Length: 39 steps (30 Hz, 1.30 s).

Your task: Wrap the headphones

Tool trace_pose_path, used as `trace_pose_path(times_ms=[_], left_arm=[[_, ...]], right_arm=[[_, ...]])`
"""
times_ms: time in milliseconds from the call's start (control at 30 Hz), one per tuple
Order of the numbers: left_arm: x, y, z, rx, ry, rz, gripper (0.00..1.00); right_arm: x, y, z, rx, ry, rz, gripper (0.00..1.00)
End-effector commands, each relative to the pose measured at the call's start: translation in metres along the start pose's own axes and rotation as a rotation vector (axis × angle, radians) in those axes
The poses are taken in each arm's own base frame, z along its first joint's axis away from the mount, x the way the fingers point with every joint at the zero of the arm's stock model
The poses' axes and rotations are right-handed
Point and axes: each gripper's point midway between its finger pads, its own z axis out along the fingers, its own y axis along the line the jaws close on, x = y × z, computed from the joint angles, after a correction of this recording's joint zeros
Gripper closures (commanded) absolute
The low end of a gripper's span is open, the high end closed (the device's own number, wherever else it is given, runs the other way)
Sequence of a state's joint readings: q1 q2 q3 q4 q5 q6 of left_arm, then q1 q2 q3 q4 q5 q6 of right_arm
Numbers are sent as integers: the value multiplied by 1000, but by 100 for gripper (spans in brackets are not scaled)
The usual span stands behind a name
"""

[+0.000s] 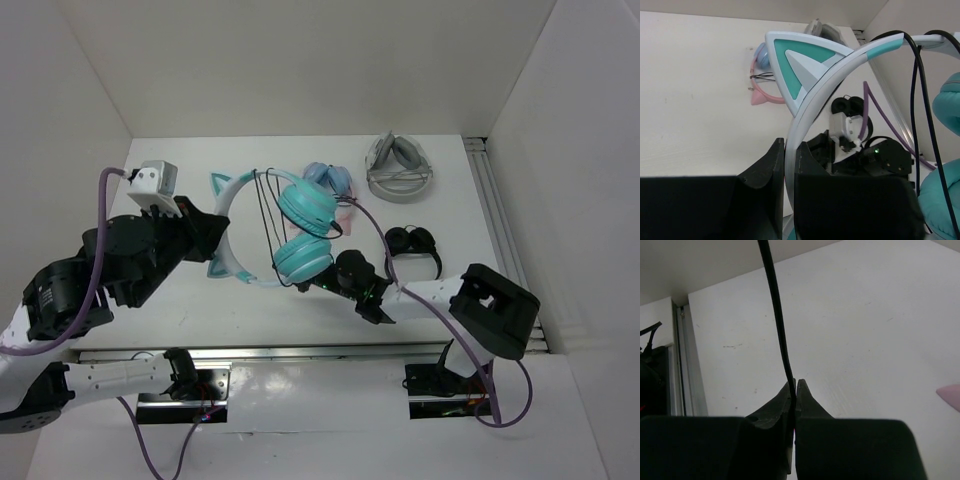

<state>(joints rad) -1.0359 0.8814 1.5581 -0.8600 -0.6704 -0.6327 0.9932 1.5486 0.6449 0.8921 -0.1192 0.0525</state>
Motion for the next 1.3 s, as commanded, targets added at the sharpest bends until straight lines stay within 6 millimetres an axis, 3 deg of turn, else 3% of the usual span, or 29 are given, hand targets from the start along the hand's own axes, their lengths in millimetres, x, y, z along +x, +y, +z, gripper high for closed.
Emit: trace_pose_path(times_ms=[0,33,167,267,300,600,700,767,800,833,900,967,1000,1267], left_arm=[[-52,0,-14,-3,-183,-190,100],[-53,3,-14,-16,-191,-191,100],[-39,22,-5,-122,-210,-256,100],[-25,30,3,-175,-205,-271,100],[-28,34,2,-198,-228,-301,100],[-5,64,27,-430,-208,-177,100],[6,75,45,-501,-162,-136,100],[16,90,60,-576,-122,-99,100],[18,94,64,-594,-104,-79,100],[21,102,69,-615,-80,-65,100],[33,110,81,-647,-23,-20,100],[43,119,84,-685,28,29,100],[46,121,85,-693,46,51,100],[66,114,89,-587,164,223,100]], right_arm=[[2,16,-13,-21,-46,59,100],[-5,19,-16,-20,-77,57,100],[0,58,-30,-61,-66,76,100],[-6,75,-39,-58,-83,73,100],[-5,85,-43,-67,-83,66,100],[-25,114,-64,-72,-49,0,100],[-22,124,-66,-52,5,-58,100],[-36,132,-66,-35,4,-92,100],[-29,132,-69,-16,52,-129,100],[-42,138,-70,9,42,-160,100],[-35,139,-73,28,110,-223,100],[-50,139,-74,63,117,-265,100],[-41,139,-76,67,164,-305,100],[-62,121,-82,133,263,-474,100]])
